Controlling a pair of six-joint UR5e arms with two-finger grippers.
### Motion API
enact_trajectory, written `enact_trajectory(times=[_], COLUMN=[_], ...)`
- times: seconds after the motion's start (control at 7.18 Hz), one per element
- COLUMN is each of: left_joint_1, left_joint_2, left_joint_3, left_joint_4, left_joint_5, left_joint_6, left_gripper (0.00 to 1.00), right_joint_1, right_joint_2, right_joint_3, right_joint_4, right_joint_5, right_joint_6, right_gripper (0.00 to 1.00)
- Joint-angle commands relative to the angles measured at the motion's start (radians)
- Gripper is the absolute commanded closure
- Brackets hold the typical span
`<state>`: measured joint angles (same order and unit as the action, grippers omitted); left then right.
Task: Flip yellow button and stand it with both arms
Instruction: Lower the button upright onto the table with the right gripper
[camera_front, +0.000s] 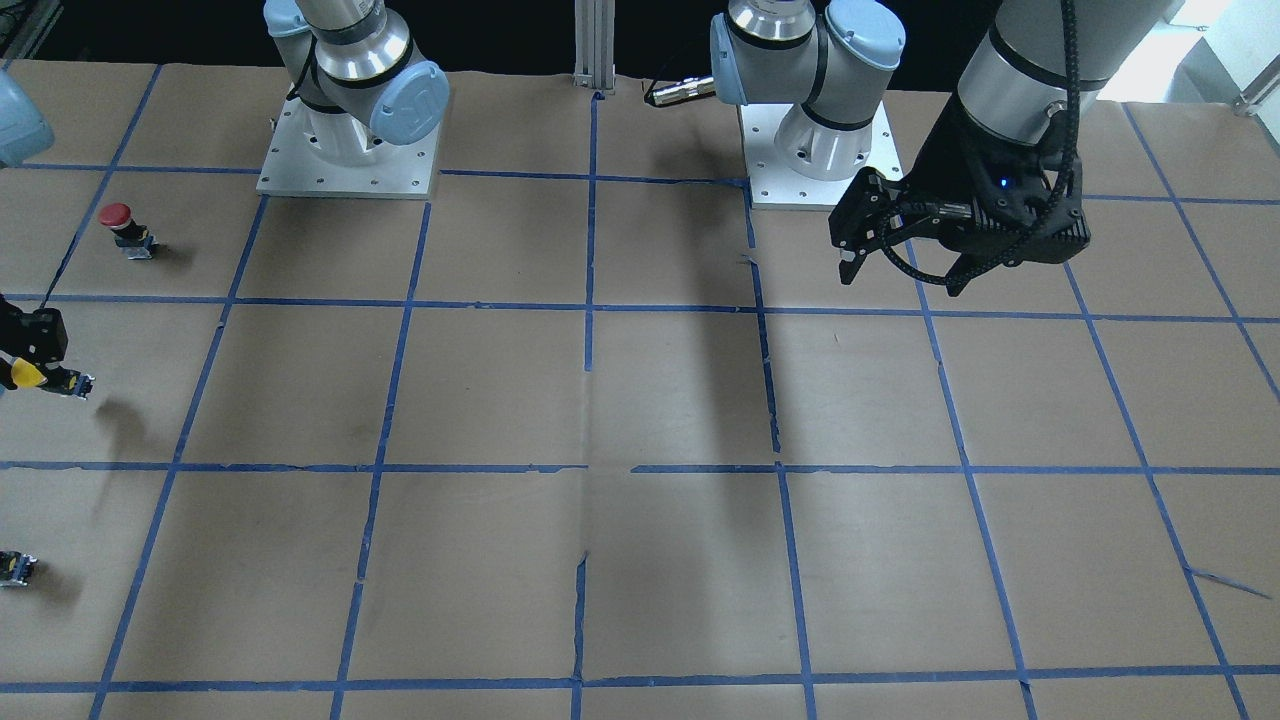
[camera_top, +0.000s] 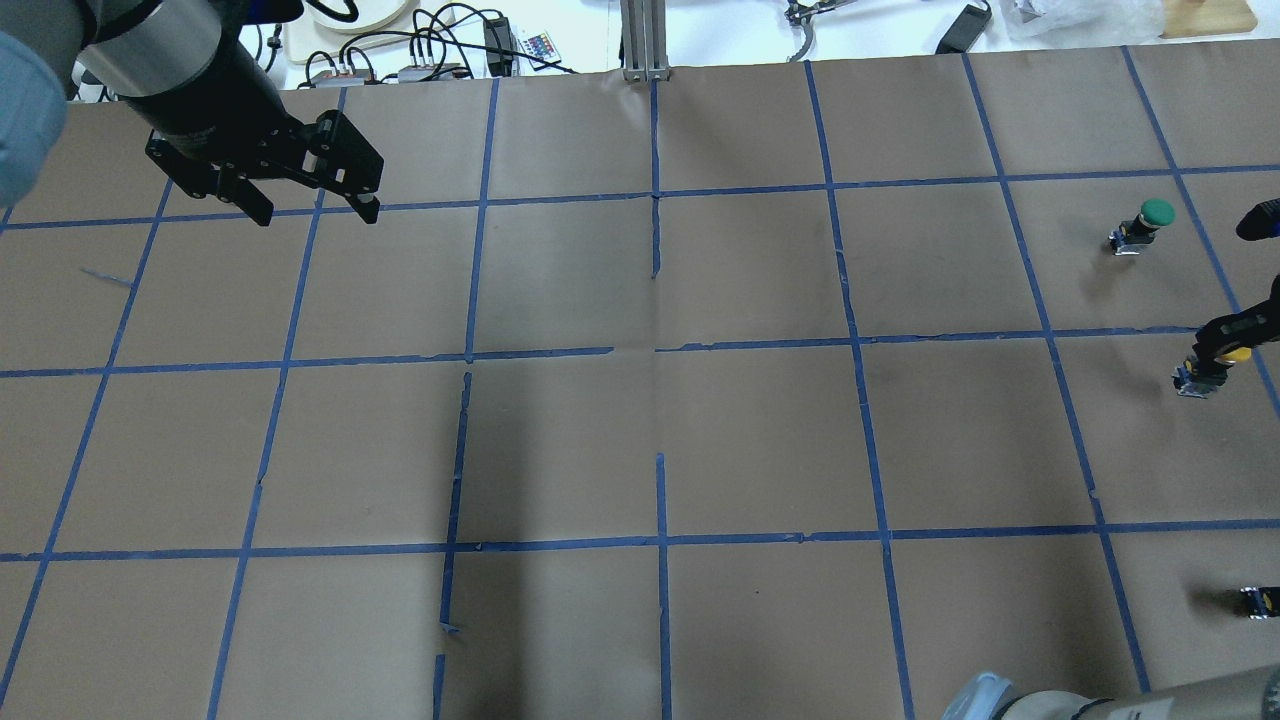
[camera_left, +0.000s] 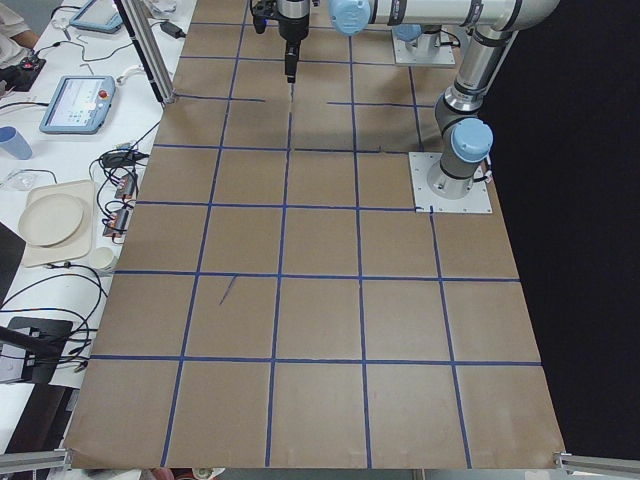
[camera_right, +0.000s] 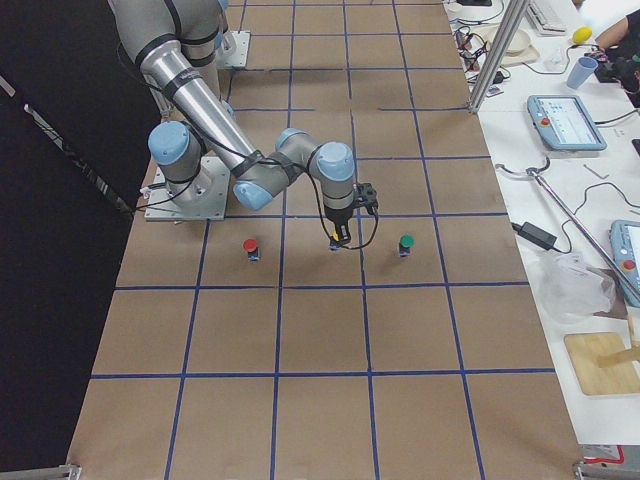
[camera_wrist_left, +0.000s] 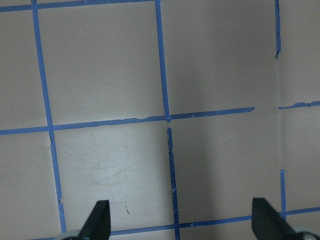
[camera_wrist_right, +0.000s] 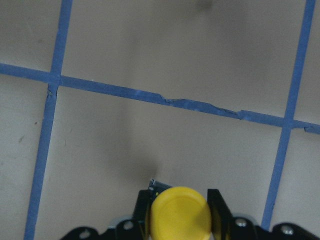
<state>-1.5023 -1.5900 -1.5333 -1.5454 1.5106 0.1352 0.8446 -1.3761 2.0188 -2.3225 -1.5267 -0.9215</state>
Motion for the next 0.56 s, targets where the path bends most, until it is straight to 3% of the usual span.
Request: enact_trajectory(times=[0.0, 0.42], left_joint_1=[-0.001, -0.001], left_joint_2=[-0.001, -0.004], left_joint_3=[0.001, 0.004], left_joint_4=[0.001, 0.002], left_joint_5=[0.005, -0.003], left_joint_6=[-0.002, -0.023], left_gripper=[0.0, 0.0], right_joint_1=[-0.002, -0.001], right_joint_2=[0.003, 0.005], right_joint_3=[0.031, 0.049], right_joint_4=[-0.06, -0.06], right_joint_5=[0.002, 0.016], right_joint_6=[-0.002, -0.002], right_gripper=[0.92, 0.91])
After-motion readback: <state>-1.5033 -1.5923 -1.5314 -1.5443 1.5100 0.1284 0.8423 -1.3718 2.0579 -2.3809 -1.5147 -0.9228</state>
